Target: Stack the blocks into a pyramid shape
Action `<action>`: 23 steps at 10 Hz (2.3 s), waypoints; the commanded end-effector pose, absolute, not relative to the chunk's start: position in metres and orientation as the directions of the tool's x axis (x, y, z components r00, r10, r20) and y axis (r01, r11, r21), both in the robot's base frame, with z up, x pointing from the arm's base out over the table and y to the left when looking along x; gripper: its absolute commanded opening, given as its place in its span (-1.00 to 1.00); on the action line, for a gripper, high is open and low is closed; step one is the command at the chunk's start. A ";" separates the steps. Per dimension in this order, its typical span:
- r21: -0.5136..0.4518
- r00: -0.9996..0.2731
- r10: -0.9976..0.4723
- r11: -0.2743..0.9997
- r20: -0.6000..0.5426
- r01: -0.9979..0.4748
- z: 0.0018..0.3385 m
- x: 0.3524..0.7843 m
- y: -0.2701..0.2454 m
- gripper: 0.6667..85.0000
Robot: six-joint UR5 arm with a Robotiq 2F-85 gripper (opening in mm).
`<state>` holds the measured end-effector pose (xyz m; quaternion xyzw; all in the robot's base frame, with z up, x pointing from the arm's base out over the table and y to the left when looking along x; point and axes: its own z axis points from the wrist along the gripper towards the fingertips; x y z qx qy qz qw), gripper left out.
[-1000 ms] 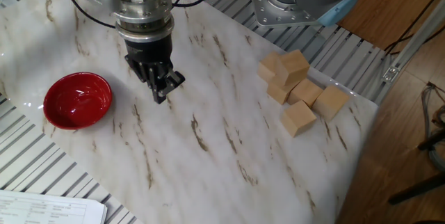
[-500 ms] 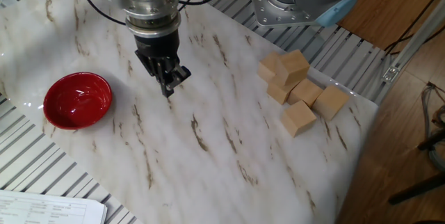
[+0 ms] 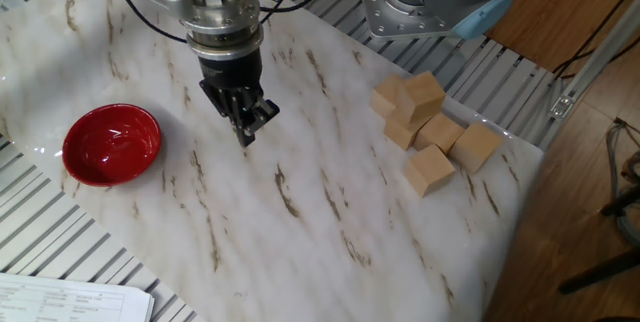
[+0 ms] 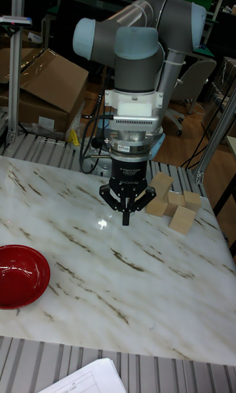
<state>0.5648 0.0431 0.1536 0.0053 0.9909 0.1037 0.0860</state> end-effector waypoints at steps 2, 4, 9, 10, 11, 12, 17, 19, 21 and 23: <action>0.260 -0.976 0.095 0.965 -0.194 0.042 0.154 0.566 0.050 -1.00; 0.276 -0.974 0.118 0.959 -0.192 0.062 0.151 0.560 0.052 -1.00; 0.330 -0.961 0.144 0.942 -0.236 0.060 0.145 0.573 0.064 -1.00; 0.340 -0.964 0.143 0.939 -0.226 0.059 0.143 0.571 0.067 -1.00; 0.347 -0.964 0.145 0.936 -0.222 0.061 0.143 0.570 0.069 -1.00; 0.349 -0.964 0.149 0.935 -0.219 0.065 0.143 0.569 0.069 -1.00; 0.351 -0.963 0.123 0.936 -0.239 0.032 0.148 0.571 0.071 -1.00; 0.343 -0.968 0.099 0.939 -0.229 0.015 0.156 0.565 0.071 -1.00; 0.322 -0.979 0.013 0.945 -0.203 -0.054 0.156 0.551 0.071 -1.00; 0.302 -0.981 -0.030 0.949 -0.192 -0.088 0.160 0.544 0.067 -1.00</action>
